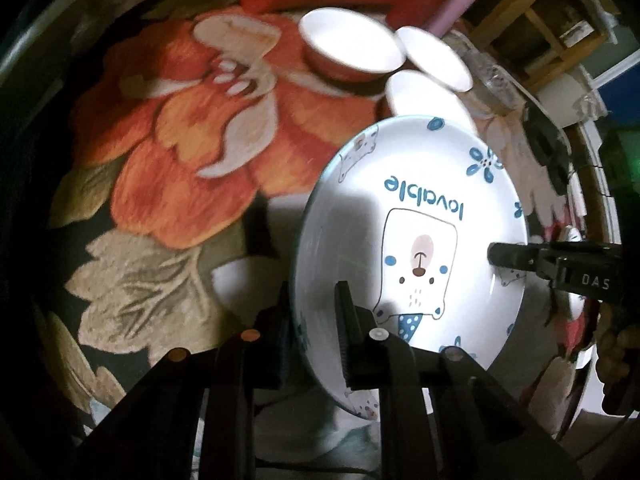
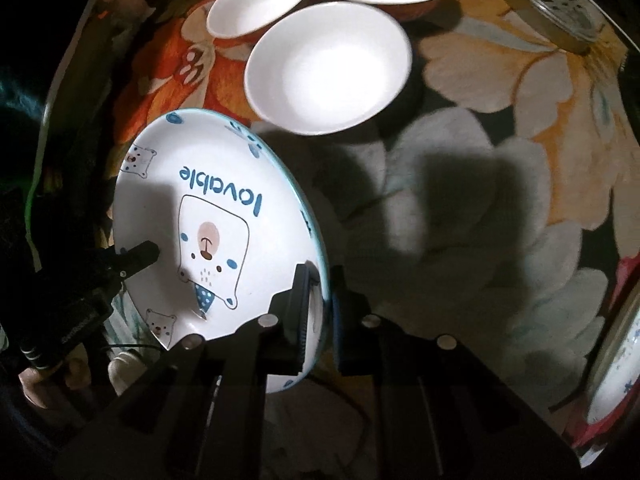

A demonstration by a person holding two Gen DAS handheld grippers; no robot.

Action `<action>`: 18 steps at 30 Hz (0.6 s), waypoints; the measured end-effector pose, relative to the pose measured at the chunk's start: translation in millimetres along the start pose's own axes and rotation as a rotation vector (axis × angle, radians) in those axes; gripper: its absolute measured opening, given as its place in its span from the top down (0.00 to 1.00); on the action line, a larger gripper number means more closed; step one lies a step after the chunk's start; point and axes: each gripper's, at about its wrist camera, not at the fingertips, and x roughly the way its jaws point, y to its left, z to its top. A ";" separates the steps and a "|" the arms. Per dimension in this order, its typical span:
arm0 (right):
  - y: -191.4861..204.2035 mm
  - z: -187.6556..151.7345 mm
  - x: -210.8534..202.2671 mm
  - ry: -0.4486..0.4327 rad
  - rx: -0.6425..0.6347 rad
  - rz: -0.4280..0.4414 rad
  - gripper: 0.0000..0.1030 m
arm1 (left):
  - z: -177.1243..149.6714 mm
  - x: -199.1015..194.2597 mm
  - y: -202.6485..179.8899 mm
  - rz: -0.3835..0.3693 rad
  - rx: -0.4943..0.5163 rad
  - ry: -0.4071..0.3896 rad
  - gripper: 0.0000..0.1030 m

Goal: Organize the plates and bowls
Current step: 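Carry the small bear plate with the right tool toward the stacked plates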

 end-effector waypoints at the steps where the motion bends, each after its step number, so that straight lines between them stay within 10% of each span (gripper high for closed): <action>1: -3.5 -0.1 -4.4 0.003 0.007 -0.001 0.90 | 3.3 -1.5 -5.2 -0.008 0.004 -0.002 0.82; 18: -103.2 -33.9 -67.2 -0.058 0.153 -0.038 0.90 | 8.6 26.0 -123.5 -0.071 0.217 0.089 0.82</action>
